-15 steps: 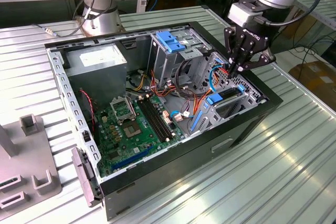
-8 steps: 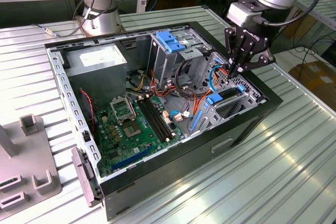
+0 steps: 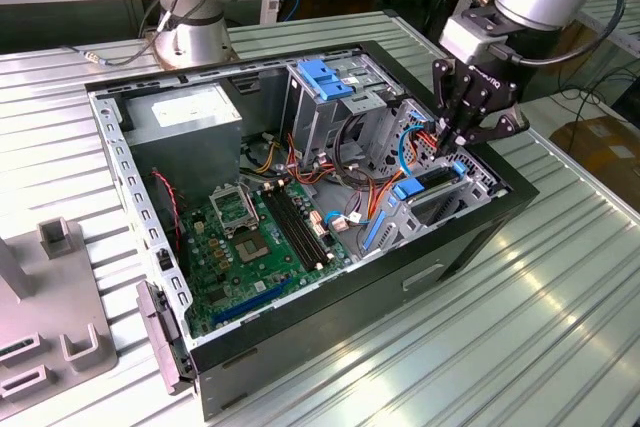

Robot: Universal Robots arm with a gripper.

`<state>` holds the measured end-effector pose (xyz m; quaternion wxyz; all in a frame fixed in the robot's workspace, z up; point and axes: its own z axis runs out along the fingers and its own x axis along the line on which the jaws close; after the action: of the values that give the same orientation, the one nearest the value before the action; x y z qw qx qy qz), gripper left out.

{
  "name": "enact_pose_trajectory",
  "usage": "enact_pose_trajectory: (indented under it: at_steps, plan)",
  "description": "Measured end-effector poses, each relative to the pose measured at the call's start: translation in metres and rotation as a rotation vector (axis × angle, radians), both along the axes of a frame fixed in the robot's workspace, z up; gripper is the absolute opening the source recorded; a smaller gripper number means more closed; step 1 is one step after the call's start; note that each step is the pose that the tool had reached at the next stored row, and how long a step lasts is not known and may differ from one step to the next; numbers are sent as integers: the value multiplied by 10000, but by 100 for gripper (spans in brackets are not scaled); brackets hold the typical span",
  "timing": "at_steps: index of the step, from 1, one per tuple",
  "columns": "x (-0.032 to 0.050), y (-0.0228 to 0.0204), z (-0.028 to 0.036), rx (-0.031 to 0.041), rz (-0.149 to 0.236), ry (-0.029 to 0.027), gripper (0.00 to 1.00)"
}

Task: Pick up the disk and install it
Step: 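Insert the first disk wire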

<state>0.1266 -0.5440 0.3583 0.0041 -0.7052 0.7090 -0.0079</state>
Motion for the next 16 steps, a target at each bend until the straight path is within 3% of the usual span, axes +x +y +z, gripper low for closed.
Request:
enact_pose_trajectory:
  at_steps: [1, 10, 16]
  plan:
    - [-1, -12, -1, 39, 0, 0, 17]
    - [-50, -80, -16, 47, 241, -24, 17]
    - [-57, -84, -47, 48, 202, -26, 17]
